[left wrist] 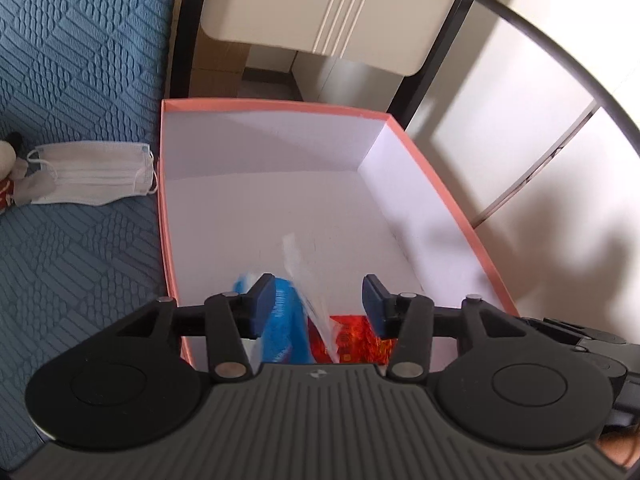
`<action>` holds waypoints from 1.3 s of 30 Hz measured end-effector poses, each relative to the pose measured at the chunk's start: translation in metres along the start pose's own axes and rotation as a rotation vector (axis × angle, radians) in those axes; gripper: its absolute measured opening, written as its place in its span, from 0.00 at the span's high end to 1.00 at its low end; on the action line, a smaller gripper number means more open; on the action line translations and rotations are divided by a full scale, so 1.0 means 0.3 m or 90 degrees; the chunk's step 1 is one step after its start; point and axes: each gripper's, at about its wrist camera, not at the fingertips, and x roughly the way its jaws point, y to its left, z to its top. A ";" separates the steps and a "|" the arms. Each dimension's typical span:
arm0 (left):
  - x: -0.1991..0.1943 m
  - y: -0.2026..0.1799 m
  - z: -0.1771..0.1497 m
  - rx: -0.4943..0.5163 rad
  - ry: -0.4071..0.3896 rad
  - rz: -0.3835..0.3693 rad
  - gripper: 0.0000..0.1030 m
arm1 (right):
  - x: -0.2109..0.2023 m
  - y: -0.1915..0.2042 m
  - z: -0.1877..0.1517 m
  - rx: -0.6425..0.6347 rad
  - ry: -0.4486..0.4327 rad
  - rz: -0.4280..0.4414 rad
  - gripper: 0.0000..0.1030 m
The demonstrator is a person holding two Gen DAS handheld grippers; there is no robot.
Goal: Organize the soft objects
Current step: 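Lower both held items into the pink box and open both tools, then withdraw both open tools from the box back over the cushion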
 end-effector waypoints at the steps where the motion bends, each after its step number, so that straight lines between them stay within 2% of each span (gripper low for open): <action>1: -0.009 0.000 0.001 0.000 -0.003 -0.001 0.47 | -0.007 0.003 0.003 -0.001 -0.005 0.000 0.55; 8: -0.119 -0.005 0.024 0.022 -0.062 0.008 0.47 | -0.109 0.040 0.051 -0.012 -0.065 0.021 0.55; 17: -0.315 0.034 0.031 0.019 -0.143 0.009 0.47 | -0.227 0.163 0.096 -0.036 -0.127 0.063 0.55; 29: -0.527 0.091 -0.035 0.016 -0.227 0.049 0.47 | -0.302 0.353 0.052 -0.100 -0.156 0.130 0.55; 36: -0.577 0.193 -0.100 0.012 -0.237 0.084 0.47 | -0.324 0.417 -0.011 -0.102 -0.159 0.167 0.55; 39: -0.593 0.246 -0.131 0.000 -0.247 0.096 0.47 | -0.317 0.467 -0.056 -0.128 -0.160 0.156 0.55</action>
